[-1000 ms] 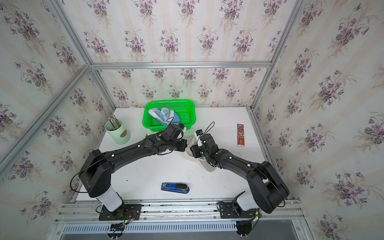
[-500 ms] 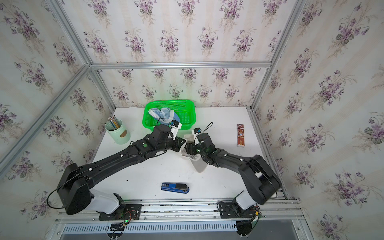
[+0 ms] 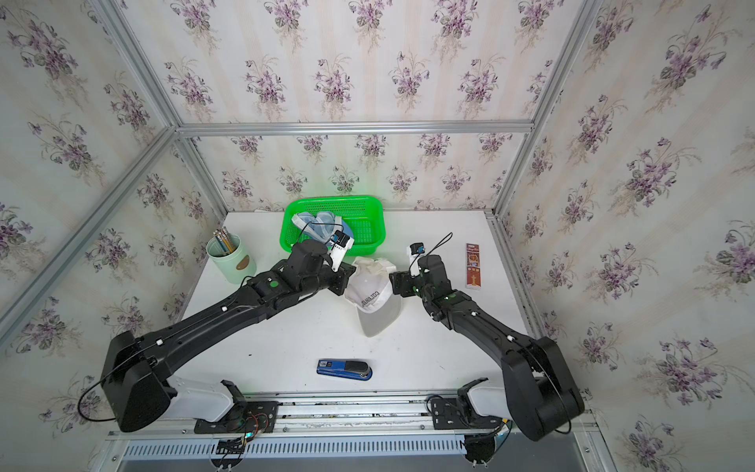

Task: Turn the baseball cap inside out
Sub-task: Turn over the baseball cap at the center of the board.

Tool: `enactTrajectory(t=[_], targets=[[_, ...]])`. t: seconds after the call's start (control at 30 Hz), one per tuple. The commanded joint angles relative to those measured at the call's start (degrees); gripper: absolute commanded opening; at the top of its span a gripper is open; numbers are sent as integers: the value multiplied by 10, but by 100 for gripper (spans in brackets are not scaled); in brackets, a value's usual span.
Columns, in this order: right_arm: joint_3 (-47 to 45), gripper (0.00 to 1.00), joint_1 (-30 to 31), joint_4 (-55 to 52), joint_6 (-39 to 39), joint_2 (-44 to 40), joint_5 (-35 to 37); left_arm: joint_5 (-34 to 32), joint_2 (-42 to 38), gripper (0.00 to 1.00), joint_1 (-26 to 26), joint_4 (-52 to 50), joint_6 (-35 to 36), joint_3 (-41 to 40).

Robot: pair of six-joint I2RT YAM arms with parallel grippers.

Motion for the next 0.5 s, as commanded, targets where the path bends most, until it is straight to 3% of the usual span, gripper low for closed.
enactTrajectory(t=[0.0,0.17,0.23,0.37,0.43,0.47], targets=[[15,84,-5,53,-26,37,-32,26,-9,0,0,-1,62,5],[28,76,-5,109,-47,90,-114,73,-22,0,0,0,112,3],[28,59,-6,139,-50,108,-140,91,-31,0,0,3,130,-1],[20,0,-6,195,-42,120,-188,81,-52,0,2,18,150,-18],[13,0,-5,208,-25,106,-202,54,-54,0,3,26,152,-24],[11,0,-1,204,-13,91,-193,9,-51,0,3,28,138,-22]])
